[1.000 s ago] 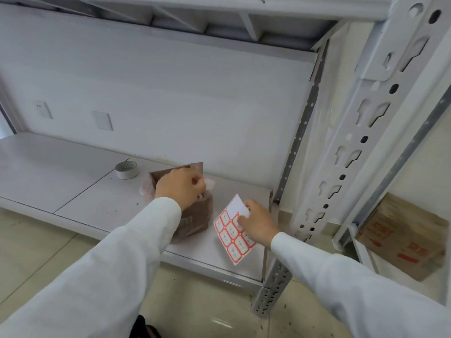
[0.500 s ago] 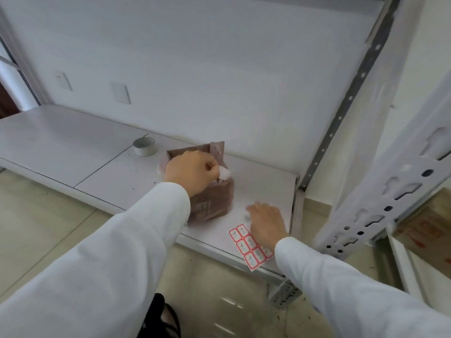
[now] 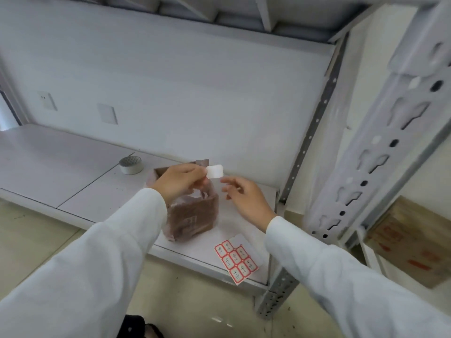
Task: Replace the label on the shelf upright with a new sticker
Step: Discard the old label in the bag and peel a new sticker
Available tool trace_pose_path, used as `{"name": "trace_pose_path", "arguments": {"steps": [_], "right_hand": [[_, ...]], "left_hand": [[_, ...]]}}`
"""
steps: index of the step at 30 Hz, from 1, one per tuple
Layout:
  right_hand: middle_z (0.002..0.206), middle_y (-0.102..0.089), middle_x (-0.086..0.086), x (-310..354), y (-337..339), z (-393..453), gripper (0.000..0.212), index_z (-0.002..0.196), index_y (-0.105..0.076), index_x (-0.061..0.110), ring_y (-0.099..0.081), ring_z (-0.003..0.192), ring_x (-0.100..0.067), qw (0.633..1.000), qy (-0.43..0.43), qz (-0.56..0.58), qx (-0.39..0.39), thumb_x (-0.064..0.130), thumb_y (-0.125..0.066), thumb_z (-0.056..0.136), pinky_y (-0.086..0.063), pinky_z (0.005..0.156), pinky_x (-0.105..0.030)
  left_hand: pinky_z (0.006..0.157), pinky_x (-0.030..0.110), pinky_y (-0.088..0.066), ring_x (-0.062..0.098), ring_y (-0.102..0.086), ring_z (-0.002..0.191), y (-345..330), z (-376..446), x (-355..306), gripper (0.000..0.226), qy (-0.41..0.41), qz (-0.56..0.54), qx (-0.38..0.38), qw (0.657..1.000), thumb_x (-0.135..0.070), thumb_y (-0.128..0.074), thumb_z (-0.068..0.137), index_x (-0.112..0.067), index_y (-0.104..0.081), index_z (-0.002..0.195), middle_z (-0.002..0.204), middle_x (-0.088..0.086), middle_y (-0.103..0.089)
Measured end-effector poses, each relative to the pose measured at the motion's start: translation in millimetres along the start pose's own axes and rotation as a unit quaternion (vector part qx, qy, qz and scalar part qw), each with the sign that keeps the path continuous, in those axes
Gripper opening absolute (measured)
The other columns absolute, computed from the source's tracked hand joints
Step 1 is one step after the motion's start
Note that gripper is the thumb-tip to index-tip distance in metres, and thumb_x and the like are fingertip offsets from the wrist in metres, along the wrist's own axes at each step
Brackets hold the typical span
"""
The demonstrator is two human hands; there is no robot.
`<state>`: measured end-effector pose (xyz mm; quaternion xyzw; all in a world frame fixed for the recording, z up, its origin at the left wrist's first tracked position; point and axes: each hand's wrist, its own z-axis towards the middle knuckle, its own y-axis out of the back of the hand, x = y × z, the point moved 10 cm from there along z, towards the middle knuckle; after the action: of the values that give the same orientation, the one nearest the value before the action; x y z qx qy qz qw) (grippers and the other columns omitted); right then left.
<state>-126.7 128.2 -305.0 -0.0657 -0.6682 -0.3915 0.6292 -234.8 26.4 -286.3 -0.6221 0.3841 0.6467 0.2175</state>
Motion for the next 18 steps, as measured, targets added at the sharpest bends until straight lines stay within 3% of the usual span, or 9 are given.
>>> {"name": "trace_pose_path", "arguments": {"steps": [4, 9, 15, 18], "right_hand": [[0.091, -0.064, 0.007, 70.9, 37.7, -28.4, 0.025, 0.107, -0.060, 0.027, -0.061, 0.074, -0.006, 0.993, 0.042, 0.112, -0.007, 0.011, -0.044, 0.096, -0.049, 0.071, -0.021], [0.087, -0.063, 0.007, 143.0, 79.8, -70.7, 0.017, 0.102, -0.064, 0.028, -0.061, 0.076, -0.005, 0.993, 0.105, 0.048, -0.001, 0.017, -0.054, 0.093, -0.050, 0.073, -0.020], [0.078, -0.064, 0.007, 195.4, 128.7, -107.8, 0.012, 0.090, -0.065, 0.026, -0.060, 0.079, -0.010, 0.985, 0.146, 0.060, -0.075, 0.016, -0.058, 0.090, -0.050, 0.078, -0.029], [0.080, -0.063, 0.003, 211.2, 146.7, -122.9, 0.010, 0.086, -0.064, 0.025, -0.059, 0.074, -0.009, 0.980, 0.148, 0.086, -0.099, 0.017, -0.059, 0.090, -0.049, 0.078, -0.028]], "left_hand": [[0.074, 0.027, -0.045, 0.007, -0.063, 0.062, -37.9, -19.6, -24.9, 0.019, 0.035, -0.136, 0.137, 0.981, -0.021, -0.046, 0.097, -0.020, -0.063, 0.087, 0.064, -0.009, -0.065], [0.078, 0.029, -0.049, 0.007, -0.063, 0.066, -65.8, -52.3, -101.4, 0.018, -0.036, -0.137, 0.239, 0.961, -0.023, -0.053, 0.091, -0.021, -0.064, 0.076, 0.063, -0.011, -0.063], [0.082, 0.030, -0.048, 0.003, -0.061, 0.058, -83.5, -87.7, -179.6, 0.021, -0.109, -0.128, 0.272, 0.948, -0.020, -0.044, 0.096, -0.018, -0.056, 0.079, 0.057, -0.012, -0.057], [0.081, 0.030, -0.050, 0.002, -0.061, 0.057, -90.5, -102.6, -206.7, 0.017, -0.126, -0.121, 0.282, 0.943, -0.023, -0.053, 0.091, -0.017, -0.055, 0.075, 0.056, -0.011, -0.057]]}}
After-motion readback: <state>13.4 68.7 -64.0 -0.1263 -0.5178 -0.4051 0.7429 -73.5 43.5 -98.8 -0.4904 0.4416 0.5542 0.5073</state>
